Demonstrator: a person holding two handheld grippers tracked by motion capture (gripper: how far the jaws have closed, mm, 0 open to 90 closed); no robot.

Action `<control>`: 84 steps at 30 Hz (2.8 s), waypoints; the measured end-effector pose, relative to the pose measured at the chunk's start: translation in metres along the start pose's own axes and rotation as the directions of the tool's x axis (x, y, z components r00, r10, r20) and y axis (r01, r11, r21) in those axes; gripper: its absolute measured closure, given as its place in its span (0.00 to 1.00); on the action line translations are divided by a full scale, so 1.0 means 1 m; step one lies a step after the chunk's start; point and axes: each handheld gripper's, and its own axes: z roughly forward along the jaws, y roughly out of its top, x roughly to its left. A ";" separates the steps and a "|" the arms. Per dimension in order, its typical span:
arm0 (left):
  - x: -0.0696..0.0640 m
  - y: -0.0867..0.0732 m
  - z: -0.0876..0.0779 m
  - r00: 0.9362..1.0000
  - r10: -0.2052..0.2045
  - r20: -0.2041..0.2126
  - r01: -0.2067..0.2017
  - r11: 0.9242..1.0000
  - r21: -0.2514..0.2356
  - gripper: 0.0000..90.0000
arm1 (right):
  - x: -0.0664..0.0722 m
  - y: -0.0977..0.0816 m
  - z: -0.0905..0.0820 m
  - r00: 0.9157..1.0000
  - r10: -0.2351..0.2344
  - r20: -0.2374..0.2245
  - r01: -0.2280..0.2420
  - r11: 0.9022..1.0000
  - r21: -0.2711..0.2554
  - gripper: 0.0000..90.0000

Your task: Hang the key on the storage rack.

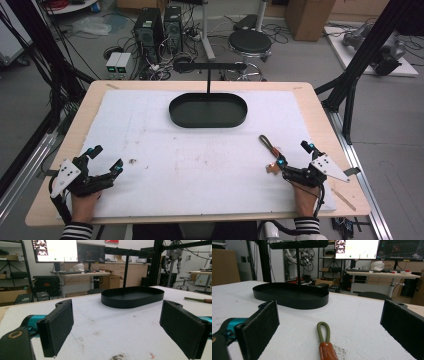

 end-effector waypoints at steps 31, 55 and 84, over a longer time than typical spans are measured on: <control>0.000 0.000 0.000 1.000 0.003 -0.002 -0.003 1.000 0.000 0.14 | -0.023 0.086 0.040 0.983 -0.065 -0.170 0.125 0.921 0.368 0.01; 0.000 0.000 0.001 1.000 0.002 -0.001 -0.002 1.000 0.007 0.14 | -0.027 0.088 0.084 0.966 -0.065 -0.252 0.219 0.726 0.652 0.01; 0.000 0.000 0.001 1.000 0.006 0.000 -0.006 1.000 0.011 0.14 | -0.027 0.057 0.108 0.963 -0.012 -0.268 0.238 0.496 0.835 0.05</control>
